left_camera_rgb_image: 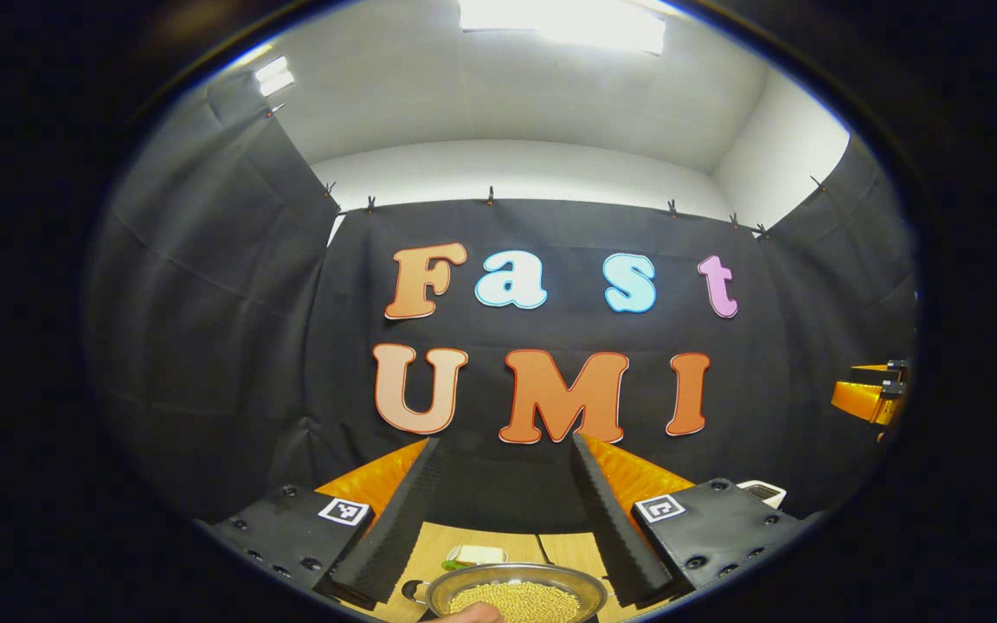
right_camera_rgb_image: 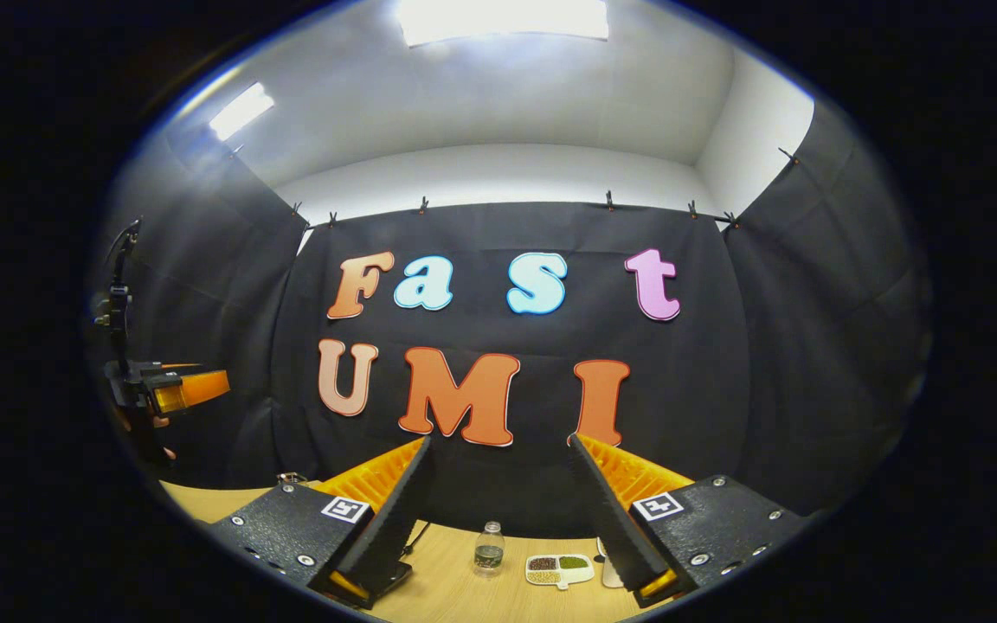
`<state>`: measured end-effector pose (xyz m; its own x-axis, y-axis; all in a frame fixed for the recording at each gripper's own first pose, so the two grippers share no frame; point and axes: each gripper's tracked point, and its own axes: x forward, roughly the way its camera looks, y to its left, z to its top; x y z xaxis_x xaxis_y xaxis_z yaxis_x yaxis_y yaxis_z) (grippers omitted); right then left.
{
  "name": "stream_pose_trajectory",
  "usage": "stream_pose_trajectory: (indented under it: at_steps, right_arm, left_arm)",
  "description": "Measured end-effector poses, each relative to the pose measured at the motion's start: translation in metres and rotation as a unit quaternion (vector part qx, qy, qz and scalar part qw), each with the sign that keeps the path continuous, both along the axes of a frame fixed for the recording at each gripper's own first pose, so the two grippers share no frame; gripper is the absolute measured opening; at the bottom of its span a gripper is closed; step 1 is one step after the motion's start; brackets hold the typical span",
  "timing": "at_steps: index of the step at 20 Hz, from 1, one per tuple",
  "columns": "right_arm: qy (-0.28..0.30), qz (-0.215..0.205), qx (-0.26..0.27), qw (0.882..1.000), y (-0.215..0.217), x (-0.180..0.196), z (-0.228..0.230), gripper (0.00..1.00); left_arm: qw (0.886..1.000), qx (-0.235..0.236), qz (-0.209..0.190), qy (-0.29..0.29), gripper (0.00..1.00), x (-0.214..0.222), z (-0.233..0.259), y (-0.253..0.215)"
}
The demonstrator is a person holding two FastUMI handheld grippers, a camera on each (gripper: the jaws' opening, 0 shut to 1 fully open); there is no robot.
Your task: First push the handle of the pot to place it horizontally, then grasp the pot with both hands and set it on the induction cooktop.
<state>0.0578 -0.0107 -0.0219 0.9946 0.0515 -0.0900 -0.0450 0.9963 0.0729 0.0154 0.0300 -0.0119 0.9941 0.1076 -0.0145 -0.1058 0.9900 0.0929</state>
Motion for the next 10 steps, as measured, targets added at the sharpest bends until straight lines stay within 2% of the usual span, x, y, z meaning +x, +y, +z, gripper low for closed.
stream_pose_trajectory:
  at_steps: [6,10]
  right_arm:
    - [-0.022,0.013,0.004,1.000,0.011,0.002,0.022,0.95]
    - [-0.016,-0.005,-0.012,1.000,0.005,0.004,0.016,0.97]
  left_arm:
    - [1.000,0.001,-0.008,-0.012,0.99,-0.003,0.006,-0.010]
    - [1.000,0.019,0.002,-0.021,0.98,-0.007,0.013,-0.001]
